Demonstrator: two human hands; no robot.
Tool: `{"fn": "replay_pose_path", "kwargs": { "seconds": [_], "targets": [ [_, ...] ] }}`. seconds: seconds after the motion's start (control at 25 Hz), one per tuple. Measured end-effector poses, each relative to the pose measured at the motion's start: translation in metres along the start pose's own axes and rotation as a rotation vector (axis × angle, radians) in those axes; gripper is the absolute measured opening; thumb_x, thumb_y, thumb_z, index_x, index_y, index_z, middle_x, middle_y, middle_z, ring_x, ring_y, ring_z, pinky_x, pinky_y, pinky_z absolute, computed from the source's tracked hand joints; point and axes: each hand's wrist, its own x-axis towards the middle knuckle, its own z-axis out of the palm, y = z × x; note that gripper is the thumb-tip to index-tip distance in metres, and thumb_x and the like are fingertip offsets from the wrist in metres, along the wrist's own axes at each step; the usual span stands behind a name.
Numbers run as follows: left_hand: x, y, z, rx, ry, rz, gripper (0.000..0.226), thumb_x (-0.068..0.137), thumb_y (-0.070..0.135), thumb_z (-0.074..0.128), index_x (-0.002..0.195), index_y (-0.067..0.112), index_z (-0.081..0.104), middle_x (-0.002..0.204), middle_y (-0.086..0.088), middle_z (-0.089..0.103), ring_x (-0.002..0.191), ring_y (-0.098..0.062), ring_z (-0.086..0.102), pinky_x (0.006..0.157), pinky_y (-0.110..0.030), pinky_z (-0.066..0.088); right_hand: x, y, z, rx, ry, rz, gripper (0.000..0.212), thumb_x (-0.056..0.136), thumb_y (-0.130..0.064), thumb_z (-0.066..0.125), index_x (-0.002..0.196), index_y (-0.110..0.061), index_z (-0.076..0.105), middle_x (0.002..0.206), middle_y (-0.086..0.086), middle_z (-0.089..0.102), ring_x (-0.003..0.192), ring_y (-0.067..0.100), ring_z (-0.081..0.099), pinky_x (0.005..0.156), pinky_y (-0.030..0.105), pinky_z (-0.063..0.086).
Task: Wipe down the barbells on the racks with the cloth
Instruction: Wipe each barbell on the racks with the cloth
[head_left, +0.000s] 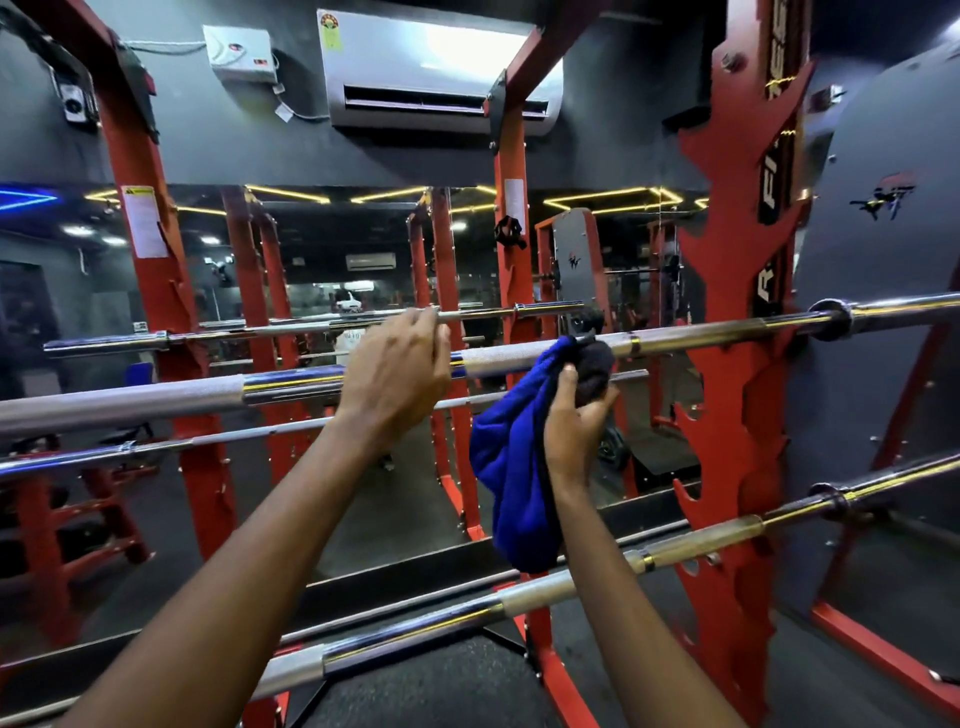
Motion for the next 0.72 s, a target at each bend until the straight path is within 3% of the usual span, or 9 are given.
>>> {"fn": "replay_pose_path", "kwargs": {
  "seconds": [0.16, 0.32, 0.48, 0.6, 0.72],
  "targets": [
    [0.015, 0.048, 0.018, -0.023, -0.116, 0.007, 0.026, 0.104, 0.032, 0.033, 0.084, 0.019, 0.044, 0.076, 0.004, 0.048, 0.063, -0.020, 0.046, 0.061, -0.034, 0.029, 0.027, -0.029, -0.024, -0.497, -0.074, -0.471, 0.038, 0.091, -0.026, 0.072, 0.118, -0.009, 0.051, 0.120, 0.002, 0.046, 0.113, 0.027, 0.053, 0.100, 0.038, 0.048],
    [0.011, 0.045, 0.034, 0.140, -0.106, -0.027, 0.046, 0.104, 0.037, 0.027, 0.076, 0.017, 0.059, 0.057, 0.007, 0.048, 0.047, -0.015, 0.045, 0.049, -0.032, 0.031, 0.074, -0.046, -0.041, -0.887, -0.082, -0.584, 0.041, 0.090, -0.027, 0.069, 0.122, -0.006, 0.054, 0.130, 0.014, 0.051, 0.120, 0.034, 0.046, 0.101, 0.044, 0.042],
    [0.013, 0.052, 0.031, 0.178, -0.156, -0.043, 0.052, 0.103, 0.037, 0.029, 0.076, 0.015, 0.067, 0.063, 0.002, 0.053, 0.057, -0.021, 0.052, 0.054, -0.033, 0.036, 0.099, -0.045, -0.047, -0.724, -0.127, -0.641, 0.057, 0.084, -0.018, 0.071, 0.137, -0.013, 0.051, 0.139, 0.010, 0.051, 0.130, 0.028, 0.047, 0.111, 0.042, 0.042],
    [0.023, 0.059, 0.032, 0.204, -0.244, -0.078, 0.053, 0.104, 0.041, 0.024, 0.076, 0.012, 0.060, 0.075, -0.005, 0.057, 0.071, -0.026, 0.055, 0.065, -0.035, 0.036, 0.087, -0.033, -0.046, -0.798, -0.292, -0.772, 0.044, 0.088, -0.034, 0.070, 0.128, -0.020, 0.060, 0.134, 0.003, 0.053, 0.122, 0.024, 0.050, 0.104, 0.032, 0.041],
    [0.035, 0.083, 0.041, 0.179, -0.284, -0.008, 0.052, 0.105, 0.043, 0.022, 0.076, 0.016, 0.057, 0.079, -0.006, 0.056, 0.076, -0.028, 0.056, 0.066, -0.036, 0.035, 0.099, -0.030, -0.058, -0.855, -0.307, -0.896, 0.039, 0.090, -0.042, 0.070, 0.121, -0.018, 0.064, 0.125, 0.001, 0.056, 0.116, 0.024, 0.054, 0.099, 0.033, 0.044]
  ]
}}
